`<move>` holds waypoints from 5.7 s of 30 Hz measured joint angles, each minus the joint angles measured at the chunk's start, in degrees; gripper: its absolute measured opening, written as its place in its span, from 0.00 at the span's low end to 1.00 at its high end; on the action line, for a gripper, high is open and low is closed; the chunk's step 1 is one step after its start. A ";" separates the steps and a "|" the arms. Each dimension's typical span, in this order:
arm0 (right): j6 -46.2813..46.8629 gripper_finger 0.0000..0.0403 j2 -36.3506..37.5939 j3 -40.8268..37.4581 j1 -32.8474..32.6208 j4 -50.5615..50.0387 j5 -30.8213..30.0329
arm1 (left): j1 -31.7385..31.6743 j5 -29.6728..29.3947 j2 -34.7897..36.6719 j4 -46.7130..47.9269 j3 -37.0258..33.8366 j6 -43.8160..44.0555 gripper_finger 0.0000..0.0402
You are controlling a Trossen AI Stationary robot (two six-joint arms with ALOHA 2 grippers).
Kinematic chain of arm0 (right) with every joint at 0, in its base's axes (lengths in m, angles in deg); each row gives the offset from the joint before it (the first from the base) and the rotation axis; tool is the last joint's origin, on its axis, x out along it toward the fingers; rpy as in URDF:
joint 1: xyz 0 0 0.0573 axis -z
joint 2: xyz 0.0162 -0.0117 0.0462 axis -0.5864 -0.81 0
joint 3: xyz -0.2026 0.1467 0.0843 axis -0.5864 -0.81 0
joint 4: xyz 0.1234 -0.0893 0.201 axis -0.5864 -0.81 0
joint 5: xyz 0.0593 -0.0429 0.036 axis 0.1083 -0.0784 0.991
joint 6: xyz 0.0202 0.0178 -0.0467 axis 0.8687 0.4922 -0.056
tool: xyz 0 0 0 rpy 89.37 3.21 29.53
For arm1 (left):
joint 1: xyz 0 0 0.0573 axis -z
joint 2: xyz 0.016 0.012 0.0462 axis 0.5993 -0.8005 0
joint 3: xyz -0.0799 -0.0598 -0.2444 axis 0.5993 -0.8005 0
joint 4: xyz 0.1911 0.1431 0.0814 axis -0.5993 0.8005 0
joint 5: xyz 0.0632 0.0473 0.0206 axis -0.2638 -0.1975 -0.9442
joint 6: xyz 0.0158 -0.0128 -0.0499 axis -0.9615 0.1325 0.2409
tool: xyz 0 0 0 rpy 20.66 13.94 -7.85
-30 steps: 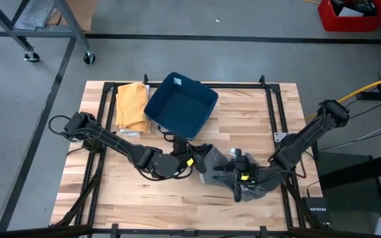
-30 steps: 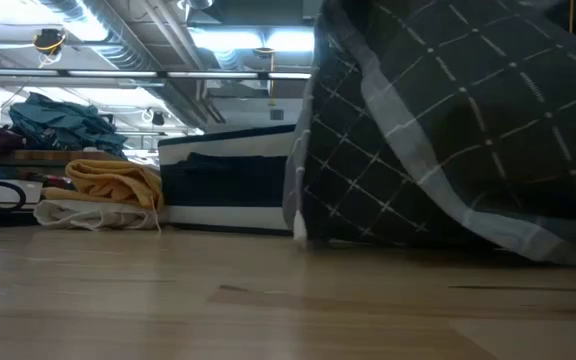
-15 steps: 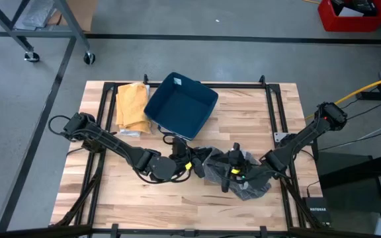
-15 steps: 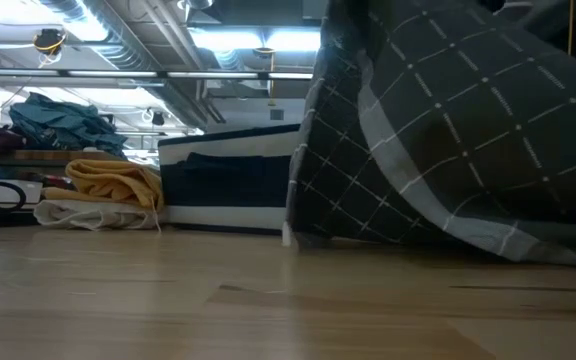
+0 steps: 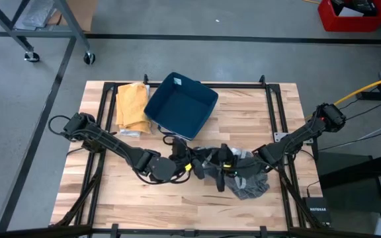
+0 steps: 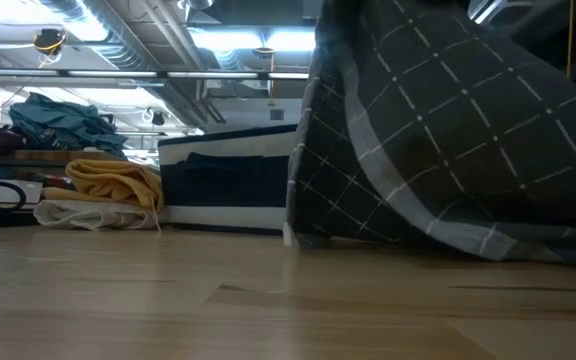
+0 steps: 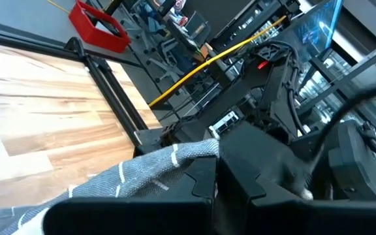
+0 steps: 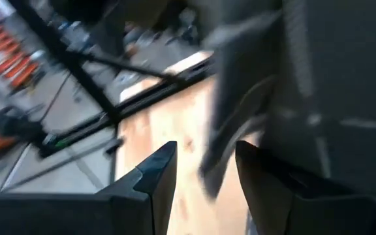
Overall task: Fold towel
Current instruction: Fold the gray patterned towel
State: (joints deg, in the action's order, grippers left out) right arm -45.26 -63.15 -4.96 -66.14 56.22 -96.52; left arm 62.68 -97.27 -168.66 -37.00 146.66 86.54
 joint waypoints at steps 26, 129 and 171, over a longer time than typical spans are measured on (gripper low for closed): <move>-0.18 0.12 0.04 0.00 -0.09 -0.66 -1.22 | 1.97 0.22 0.00 0.01 0.00 -5.15 0.00; -8.82 0.00 12.15 24.50 -8.00 -39.83 -3.68 | 9.21 10.19 -18.42 38.00 0.00 11.29 0.36; -8.96 0.00 12.15 24.50 -8.00 -39.39 -4.13 | 6.89 10.70 -21.11 37.28 -0.02 25.42 0.29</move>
State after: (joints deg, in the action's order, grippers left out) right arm -54.22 -51.00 19.54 -74.14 16.83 -100.65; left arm 69.58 -86.56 -189.77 0.28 146.64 111.96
